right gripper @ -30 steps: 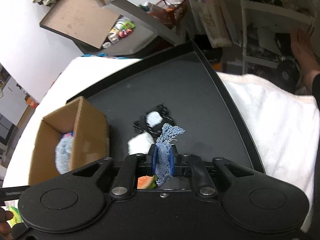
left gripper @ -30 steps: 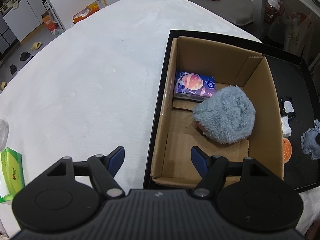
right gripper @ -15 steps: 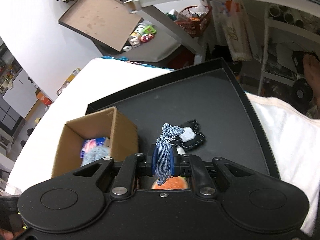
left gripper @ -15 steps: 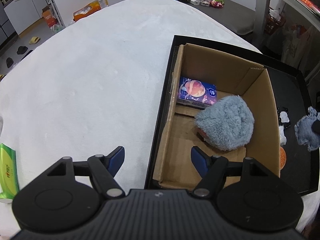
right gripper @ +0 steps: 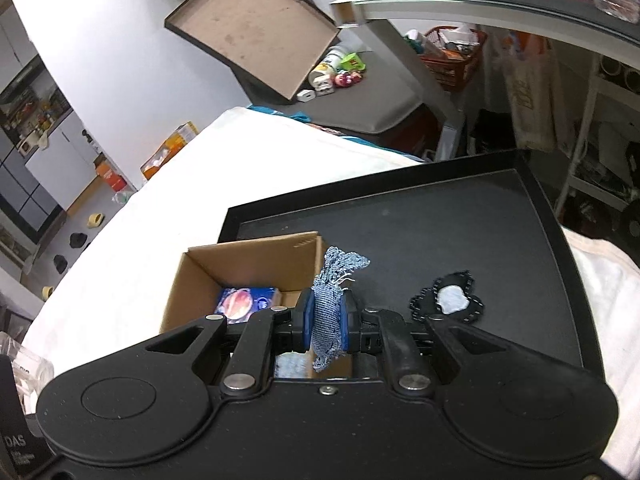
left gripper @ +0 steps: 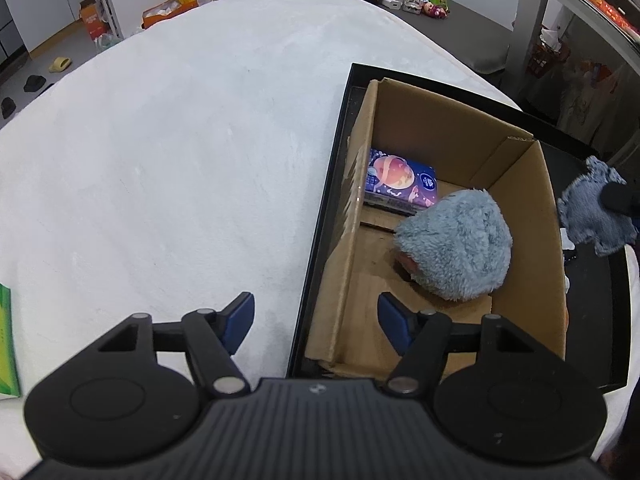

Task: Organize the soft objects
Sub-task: 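Lift the denim plush with the right tool and carry it over the box, then open the right tool to drop the denim plush into the box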

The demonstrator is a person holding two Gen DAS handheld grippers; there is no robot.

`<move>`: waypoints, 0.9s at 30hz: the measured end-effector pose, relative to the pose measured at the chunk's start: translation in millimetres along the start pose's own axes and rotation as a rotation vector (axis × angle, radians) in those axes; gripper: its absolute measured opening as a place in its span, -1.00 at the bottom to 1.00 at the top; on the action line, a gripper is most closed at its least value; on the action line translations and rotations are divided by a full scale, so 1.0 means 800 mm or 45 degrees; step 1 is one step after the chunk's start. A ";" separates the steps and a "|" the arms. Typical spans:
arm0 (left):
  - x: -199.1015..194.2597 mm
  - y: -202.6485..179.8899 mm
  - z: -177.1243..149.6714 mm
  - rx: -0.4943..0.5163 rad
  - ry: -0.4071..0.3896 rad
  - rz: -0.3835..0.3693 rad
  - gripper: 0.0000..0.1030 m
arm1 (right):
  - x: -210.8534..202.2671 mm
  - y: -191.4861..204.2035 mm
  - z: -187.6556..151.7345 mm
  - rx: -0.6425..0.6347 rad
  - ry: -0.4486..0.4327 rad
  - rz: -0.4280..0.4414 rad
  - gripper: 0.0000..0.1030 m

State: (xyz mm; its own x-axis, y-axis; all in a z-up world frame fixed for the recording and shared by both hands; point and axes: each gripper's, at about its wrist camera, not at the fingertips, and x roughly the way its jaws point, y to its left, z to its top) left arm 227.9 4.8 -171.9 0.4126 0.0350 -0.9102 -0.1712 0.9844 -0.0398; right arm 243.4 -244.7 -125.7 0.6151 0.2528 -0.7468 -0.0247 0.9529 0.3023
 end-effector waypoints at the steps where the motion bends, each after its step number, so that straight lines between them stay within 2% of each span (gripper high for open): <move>1: 0.001 0.001 0.000 -0.005 -0.002 -0.004 0.19 | 0.002 0.004 0.001 -0.006 0.003 0.002 -0.74; 8: 0.012 0.014 -0.004 -0.047 0.022 -0.044 -0.39 | 0.017 0.031 0.008 -0.042 0.016 0.011 -0.74; 15: 0.018 0.018 -0.008 -0.054 0.025 -0.097 -0.71 | 0.031 0.050 0.016 -0.063 0.027 0.024 -0.73; 17: 0.018 0.016 -0.009 -0.048 0.022 -0.111 -0.74 | 0.035 0.055 0.019 -0.068 0.026 0.027 -0.72; 19: 0.018 0.013 -0.012 -0.046 0.024 -0.118 -0.74 | 0.039 0.058 0.022 -0.067 0.029 0.040 -0.60; 27: 0.016 0.009 -0.013 -0.037 0.031 -0.114 -0.73 | 0.038 0.045 0.023 -0.025 0.050 0.022 -0.48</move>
State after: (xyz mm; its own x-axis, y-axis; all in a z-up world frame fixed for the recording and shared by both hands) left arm 222.9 10.9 -188.3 0.4056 -0.0579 -0.9122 -0.1608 0.9779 -0.1335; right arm 275.5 -206.0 -126.5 0.5832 0.2752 -0.7643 -0.0507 0.9514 0.3038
